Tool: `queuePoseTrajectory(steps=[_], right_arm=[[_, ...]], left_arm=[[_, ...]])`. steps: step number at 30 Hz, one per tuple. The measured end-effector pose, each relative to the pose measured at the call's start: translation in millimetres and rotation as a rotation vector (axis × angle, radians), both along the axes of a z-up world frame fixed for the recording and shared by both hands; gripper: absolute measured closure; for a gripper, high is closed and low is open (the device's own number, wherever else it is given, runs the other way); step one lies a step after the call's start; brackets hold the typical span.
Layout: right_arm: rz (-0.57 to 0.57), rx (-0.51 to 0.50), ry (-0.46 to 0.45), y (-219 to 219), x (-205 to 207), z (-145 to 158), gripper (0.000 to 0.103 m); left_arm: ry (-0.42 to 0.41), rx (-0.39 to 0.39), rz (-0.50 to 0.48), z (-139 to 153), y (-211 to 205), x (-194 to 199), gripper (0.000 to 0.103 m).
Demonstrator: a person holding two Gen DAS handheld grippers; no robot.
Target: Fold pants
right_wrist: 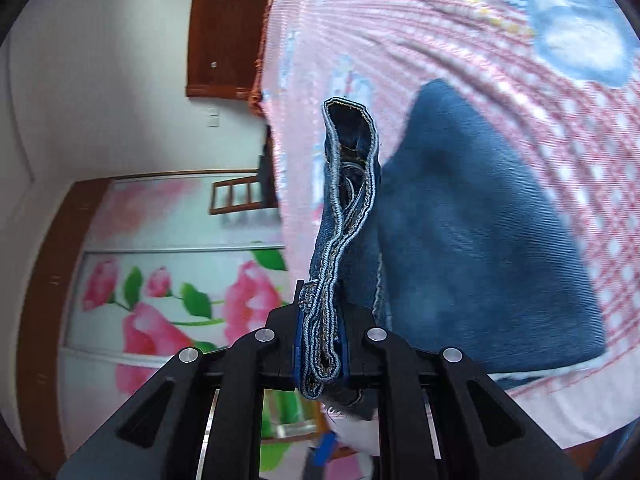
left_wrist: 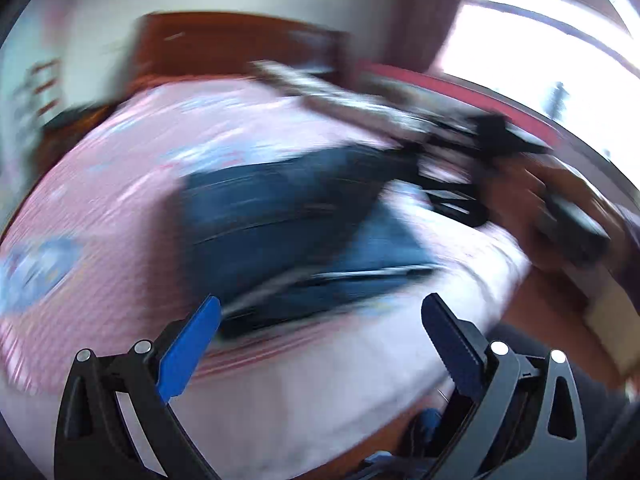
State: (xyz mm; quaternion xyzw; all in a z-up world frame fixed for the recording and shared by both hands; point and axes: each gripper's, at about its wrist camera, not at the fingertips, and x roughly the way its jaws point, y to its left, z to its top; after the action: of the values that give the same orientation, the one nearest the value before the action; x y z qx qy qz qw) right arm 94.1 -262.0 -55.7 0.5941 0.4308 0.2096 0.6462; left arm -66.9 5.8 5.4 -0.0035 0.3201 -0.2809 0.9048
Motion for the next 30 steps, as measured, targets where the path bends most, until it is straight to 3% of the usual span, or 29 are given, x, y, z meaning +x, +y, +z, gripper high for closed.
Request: queuePoseTrajectory(steps=[3, 6, 12, 14, 18, 20, 22, 23, 26, 30], right_arm=[[0.016, 0.057, -0.016, 10, 9, 13, 0.091], [0.046, 0.068, -0.043, 17, 19, 28, 0.091], [0.080, 0.072, -0.074, 20, 22, 42, 0.091], [0.079, 0.084, -0.068, 22, 22, 40, 0.091], [0.101, 0.075, -0.070, 26, 18, 35, 0.091], [0.101, 0.058, -0.072, 26, 17, 33, 0.091], [0.086, 0.037, -0.065, 20, 14, 29, 0.091], [0.086, 0.002, -0.053, 16, 11, 27, 0.091], [0.073, -0.115, -0.020, -1, -5, 12, 0.091], [0.042, -0.252, 0.124, -23, -26, -46, 0.091]], left_arm=[[-0.067, 0.061, -0.135, -1, -48, 6, 0.002], [-0.069, 0.085, -0.162, -10, -73, 26, 0.002], [-0.013, 0.118, -0.129, -27, -77, 62, 0.002], [0.002, 0.162, -0.069, -32, -71, 70, 0.002], [0.057, 0.175, 0.027, -43, -44, 63, 0.002], [0.097, 0.170, 0.100, -52, -29, 59, 0.002], [0.182, 0.112, 0.180, -65, -7, 58, 0.004], [0.190, 0.066, 0.170, -67, 2, 55, 0.004], [0.180, 0.068, 0.167, -68, 4, 51, 0.003], [0.190, 0.035, 0.179, -71, 6, 50, 0.003]])
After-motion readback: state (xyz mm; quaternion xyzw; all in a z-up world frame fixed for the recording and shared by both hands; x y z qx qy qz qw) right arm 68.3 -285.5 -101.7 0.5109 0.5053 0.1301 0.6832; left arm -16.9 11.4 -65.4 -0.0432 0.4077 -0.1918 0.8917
